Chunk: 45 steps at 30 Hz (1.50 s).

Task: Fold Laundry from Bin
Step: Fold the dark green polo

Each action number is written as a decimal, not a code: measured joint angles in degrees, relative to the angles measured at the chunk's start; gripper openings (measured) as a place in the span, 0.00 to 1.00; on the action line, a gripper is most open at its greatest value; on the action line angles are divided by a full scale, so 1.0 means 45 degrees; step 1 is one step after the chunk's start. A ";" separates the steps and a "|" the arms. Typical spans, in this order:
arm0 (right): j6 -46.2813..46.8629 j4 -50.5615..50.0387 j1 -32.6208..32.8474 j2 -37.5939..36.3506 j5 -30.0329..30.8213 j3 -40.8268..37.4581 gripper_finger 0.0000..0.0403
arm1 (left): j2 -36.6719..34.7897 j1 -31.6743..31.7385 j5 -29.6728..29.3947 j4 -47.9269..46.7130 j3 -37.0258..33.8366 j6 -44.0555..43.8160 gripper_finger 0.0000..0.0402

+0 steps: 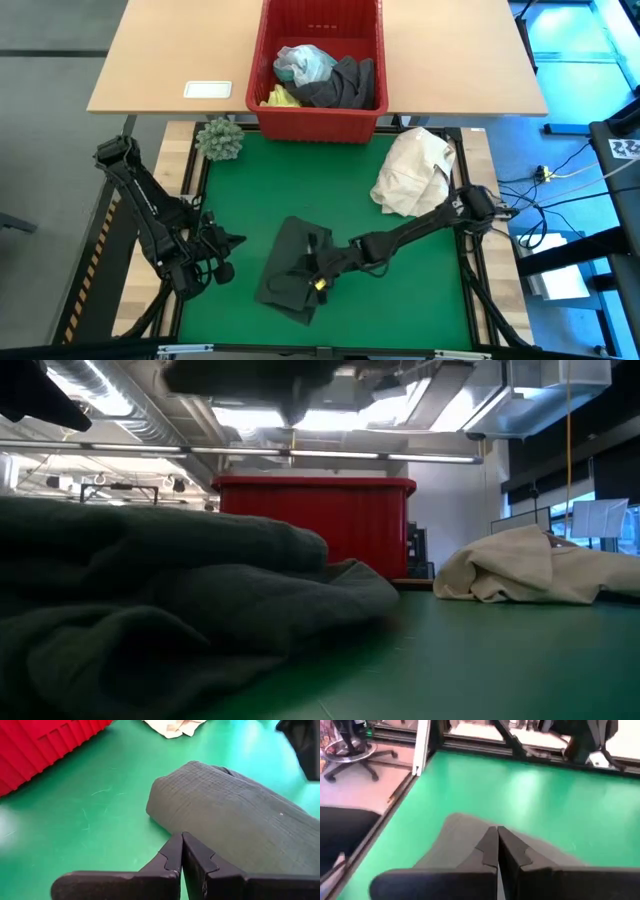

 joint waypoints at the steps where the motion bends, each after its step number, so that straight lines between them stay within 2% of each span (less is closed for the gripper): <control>1: 0.0053 0.0318 -0.0106 0.0254 -0.0208 -0.0027 0.00 | 0.0000 -0.0002 -0.0003 0.0025 0.0000 0.0000 0.00; 4: 0.0459 0.0673 -0.0382 0.0976 -0.0472 -0.0044 0.00 | 0.0000 -0.0003 0.0000 0.0082 0.0000 0.0002 0.00; 8: 0.1097 -0.0389 -0.0715 0.1546 -0.0792 -0.0039 0.00 | 0.0000 -0.0003 0.0044 0.0127 0.0000 0.0005 0.00; 12: 0.1369 -0.2546 -0.0719 0.1624 -0.1148 -0.0016 0.00 | 0.0000 -0.0002 0.0074 0.0127 0.0000 0.0034 0.00; 22: 0.1493 -0.8791 0.0612 0.0093 -0.1573 -0.0020 0.00 | 0.0000 -0.0003 0.0248 0.0301 0.0000 0.0015 0.00; 27: 0.2704 -1.1657 0.1510 -0.0545 -0.1838 -0.0030 0.00 | 0.0000 -0.0003 0.0321 0.0409 0.0000 0.0015 0.00; 32: 0.3671 -1.4312 0.2251 -0.0786 -0.2669 -0.0049 0.00 | 0.0000 -0.0003 0.0350 0.0533 0.0000 0.0008 0.00; 36: 0.4273 -1.5407 0.2724 -0.0786 -0.3501 -0.0049 0.00 | 0.0000 -0.0003 0.0364 0.0611 0.0000 0.0005 0.00; 39: 0.4382 -1.5679 0.2984 -0.0807 -0.3643 -0.0049 0.00 | 0.0000 -0.0002 0.0369 0.0642 0.0000 0.0005 0.00; 45: 0.4326 -1.5294 0.3090 -0.1719 -0.2522 -0.0059 0.00 | 0.0000 -0.0003 0.0458 0.0783 0.0000 0.0038 0.00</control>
